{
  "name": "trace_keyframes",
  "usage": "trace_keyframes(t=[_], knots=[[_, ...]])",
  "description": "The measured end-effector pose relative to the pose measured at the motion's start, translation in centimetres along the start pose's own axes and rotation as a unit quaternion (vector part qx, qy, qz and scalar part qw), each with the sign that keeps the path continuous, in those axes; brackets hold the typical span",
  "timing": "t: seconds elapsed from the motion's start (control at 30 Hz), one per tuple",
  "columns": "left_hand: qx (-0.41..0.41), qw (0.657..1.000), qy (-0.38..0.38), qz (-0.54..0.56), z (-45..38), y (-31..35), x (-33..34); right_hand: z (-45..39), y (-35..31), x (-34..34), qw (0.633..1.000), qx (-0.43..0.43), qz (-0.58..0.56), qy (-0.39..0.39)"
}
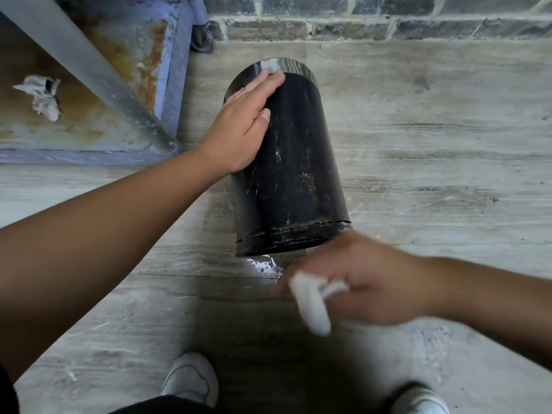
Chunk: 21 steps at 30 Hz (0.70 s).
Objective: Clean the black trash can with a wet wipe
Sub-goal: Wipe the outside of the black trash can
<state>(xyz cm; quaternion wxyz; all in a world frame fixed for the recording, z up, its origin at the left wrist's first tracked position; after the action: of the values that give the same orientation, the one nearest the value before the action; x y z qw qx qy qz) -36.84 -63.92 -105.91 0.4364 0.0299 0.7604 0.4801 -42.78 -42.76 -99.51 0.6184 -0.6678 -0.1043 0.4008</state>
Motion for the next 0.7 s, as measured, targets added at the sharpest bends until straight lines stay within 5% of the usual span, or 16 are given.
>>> trace_keyframes(t=[0.13,0.2,0.33,0.63,0.7], knots=[[0.027,1.0,-0.004,-0.008,0.1,0.3,-0.1,-0.1,4.7,-6.6,0.948,0.108,-0.09,0.285],[0.021,1.0,0.003,-0.005,0.3,0.1,-0.2,0.0,6.1,-7.7,0.934,0.131,-0.044,0.329],[0.015,1.0,0.021,-0.001,0.8,-0.3,-0.7,0.3,6.9,-4.5,0.956,0.107,0.121,0.246],[-0.022,0.998,0.036,0.055,2.2,-2.5,-1.8,4.8,3.8,5.4,0.985,-0.045,0.15,0.075],[-0.047,0.995,0.037,0.08,2.3,-2.3,-1.7,5.4,4.0,5.7,0.986,-0.037,0.133,0.099]])
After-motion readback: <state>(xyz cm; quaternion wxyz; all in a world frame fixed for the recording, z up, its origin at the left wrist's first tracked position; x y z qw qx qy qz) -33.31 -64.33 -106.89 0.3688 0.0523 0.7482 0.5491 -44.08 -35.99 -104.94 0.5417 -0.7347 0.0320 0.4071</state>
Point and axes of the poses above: each hand's wrist, its own z-axis away from the middle knuckle, its own x-axis out of the palm, y = z × x, the point moved 6 cm from there along -z, towards the middle knuckle, and after that the axes turned 8 degrees about z, right-handed, at the moved point
